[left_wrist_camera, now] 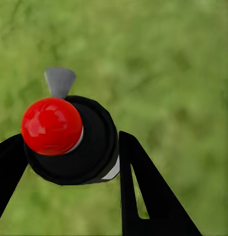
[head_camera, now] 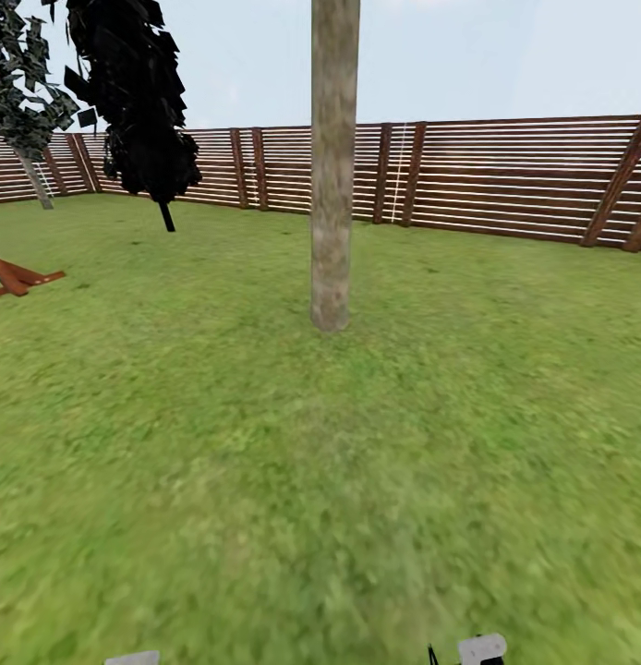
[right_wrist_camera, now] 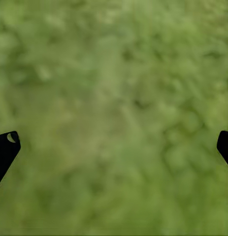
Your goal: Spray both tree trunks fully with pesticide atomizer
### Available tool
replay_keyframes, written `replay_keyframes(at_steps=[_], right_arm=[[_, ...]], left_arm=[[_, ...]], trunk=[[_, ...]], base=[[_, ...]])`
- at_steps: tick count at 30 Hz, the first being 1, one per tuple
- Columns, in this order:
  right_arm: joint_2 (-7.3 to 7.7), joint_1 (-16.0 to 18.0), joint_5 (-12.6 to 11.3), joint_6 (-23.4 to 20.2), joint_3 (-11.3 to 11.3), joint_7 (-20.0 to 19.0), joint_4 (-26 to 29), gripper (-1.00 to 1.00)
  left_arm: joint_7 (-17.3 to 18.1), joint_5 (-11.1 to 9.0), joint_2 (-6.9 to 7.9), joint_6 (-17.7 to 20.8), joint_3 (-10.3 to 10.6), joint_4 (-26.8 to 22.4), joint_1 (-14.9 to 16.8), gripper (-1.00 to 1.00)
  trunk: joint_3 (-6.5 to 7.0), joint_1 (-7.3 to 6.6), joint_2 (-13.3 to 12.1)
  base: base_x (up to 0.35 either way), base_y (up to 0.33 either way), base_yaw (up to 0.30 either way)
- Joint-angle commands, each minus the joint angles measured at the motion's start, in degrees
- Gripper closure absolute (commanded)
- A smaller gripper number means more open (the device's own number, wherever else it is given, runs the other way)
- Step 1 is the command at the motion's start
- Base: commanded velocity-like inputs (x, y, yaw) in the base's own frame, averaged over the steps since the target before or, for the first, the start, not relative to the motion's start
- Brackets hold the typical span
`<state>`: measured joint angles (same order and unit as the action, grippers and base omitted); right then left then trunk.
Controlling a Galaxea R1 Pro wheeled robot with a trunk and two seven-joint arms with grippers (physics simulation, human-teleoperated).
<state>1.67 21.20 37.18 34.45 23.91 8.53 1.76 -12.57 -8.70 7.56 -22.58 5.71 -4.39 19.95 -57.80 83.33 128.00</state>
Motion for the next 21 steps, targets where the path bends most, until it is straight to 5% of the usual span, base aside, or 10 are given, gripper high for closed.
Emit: replay_keyframes(at_steps=[1,21], right_arm=[[0.00,-0.01,0.00,0.00,0.00,0.00,0.00,-1.00],[0.00,-0.01,0.00,0.00,0.00,0.09,0.00,-1.00]], left_arm=[[0.00,0.00,0.00,-0.01,0.00,0.00,0.00,1.00],[0.00,0.00,0.00,-0.01,0.00,0.00,0.00,1.00]], trunk=[[0.00,0.00,0.00],[0.00,0.00,0.00]], base=[[0.343,0.000,0.000],[0.343,0.000,0.000]])
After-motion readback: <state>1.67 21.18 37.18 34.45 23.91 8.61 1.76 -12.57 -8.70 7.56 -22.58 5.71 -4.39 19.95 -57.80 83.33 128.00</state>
